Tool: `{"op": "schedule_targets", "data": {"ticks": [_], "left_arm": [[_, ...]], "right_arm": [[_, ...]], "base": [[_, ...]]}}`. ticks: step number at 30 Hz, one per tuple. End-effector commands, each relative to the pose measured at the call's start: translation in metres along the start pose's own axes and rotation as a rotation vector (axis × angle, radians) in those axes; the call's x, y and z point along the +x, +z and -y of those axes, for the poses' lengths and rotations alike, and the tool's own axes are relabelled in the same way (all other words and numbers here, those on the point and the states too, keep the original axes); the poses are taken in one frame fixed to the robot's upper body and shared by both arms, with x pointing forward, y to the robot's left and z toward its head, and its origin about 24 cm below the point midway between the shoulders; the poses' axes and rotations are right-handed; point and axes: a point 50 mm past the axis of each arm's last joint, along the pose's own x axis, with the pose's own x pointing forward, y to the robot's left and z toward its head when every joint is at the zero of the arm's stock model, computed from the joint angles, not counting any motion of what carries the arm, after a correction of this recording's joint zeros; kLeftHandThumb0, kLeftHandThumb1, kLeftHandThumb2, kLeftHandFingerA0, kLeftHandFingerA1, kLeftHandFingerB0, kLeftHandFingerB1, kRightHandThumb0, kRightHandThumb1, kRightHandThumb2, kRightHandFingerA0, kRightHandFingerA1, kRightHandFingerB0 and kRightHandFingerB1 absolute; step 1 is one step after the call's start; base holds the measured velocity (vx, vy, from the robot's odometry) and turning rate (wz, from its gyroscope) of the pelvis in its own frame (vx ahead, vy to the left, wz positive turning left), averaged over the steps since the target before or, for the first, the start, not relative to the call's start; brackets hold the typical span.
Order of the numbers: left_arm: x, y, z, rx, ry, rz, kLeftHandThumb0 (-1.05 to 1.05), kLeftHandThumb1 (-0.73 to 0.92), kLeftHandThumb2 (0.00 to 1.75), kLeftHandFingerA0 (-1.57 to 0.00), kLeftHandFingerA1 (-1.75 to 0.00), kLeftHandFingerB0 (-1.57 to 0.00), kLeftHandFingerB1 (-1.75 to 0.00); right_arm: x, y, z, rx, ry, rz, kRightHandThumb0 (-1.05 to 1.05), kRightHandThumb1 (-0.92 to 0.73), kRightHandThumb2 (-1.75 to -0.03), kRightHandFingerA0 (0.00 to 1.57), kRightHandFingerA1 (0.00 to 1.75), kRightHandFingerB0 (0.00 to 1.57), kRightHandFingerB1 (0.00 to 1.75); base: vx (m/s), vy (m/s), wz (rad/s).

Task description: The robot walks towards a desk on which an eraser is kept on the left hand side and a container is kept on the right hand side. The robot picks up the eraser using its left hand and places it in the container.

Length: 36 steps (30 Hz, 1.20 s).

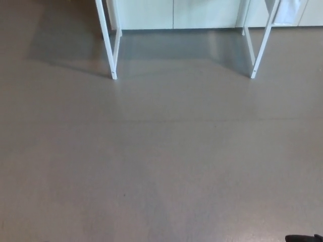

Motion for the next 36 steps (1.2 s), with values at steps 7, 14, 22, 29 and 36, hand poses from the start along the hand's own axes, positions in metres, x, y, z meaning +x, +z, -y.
{"op": "schedule_targets", "data": {"ticks": [7, 14, 22, 29, 36], "left_arm": [[-0.003, 0.002, 0.002, 0.041, 0.003, 0.021, -0.42, 0.51, 0.68, -0.3, -0.38, -0.3, -0.39], [-0.001, 0.005, 0.008, 0.027, 0.007, 0.045, -0.35, 0.57, 0.58, -0.36, -0.32, -0.32, -0.31], [-0.005, 0.001, 0.008, 0.026, 0.014, 0.029, -0.42, 0.5, 0.69, -0.31, -0.39, -0.31, -0.39], [-0.004, 0.002, 0.007, 0.066, 0.007, 0.024, -0.35, 0.57, 0.57, -0.37, -0.32, -0.33, -0.31], [-0.003, 0.002, 0.005, 0.063, 0.011, 0.021, -0.42, 0.51, 0.69, -0.32, -0.39, -0.32, -0.39]], "right_arm": [[-0.001, 0.0, 0.001, -0.029, 0.003, 0.009, -0.32, -0.48, -0.53, 0.68, 0.55, 0.47, 0.48], [-0.001, -0.001, 0.001, -0.035, 0.005, 0.008, -0.34, -0.48, -0.53, 0.69, 0.55, 0.48, 0.48], [-0.002, -0.001, -0.002, -0.049, 0.021, 0.009, -0.33, -0.48, -0.53, 0.71, 0.55, 0.47, 0.49], [0.001, 0.0, -0.003, -0.059, 0.022, 0.015, -0.33, -0.48, -0.54, 0.73, 0.56, 0.49, 0.5], [0.003, 0.002, -0.002, -0.072, 0.029, 0.02, -0.35, -0.48, -0.54, 0.73, 0.55, 0.48, 0.49]], "base": [[0.23, 0.225, -0.12], [0.2, 0.098, 0.05], [0.25, -0.113, 0.2], [0.2, -0.061, -0.07], [0.27, 0.179, -0.08]]}}
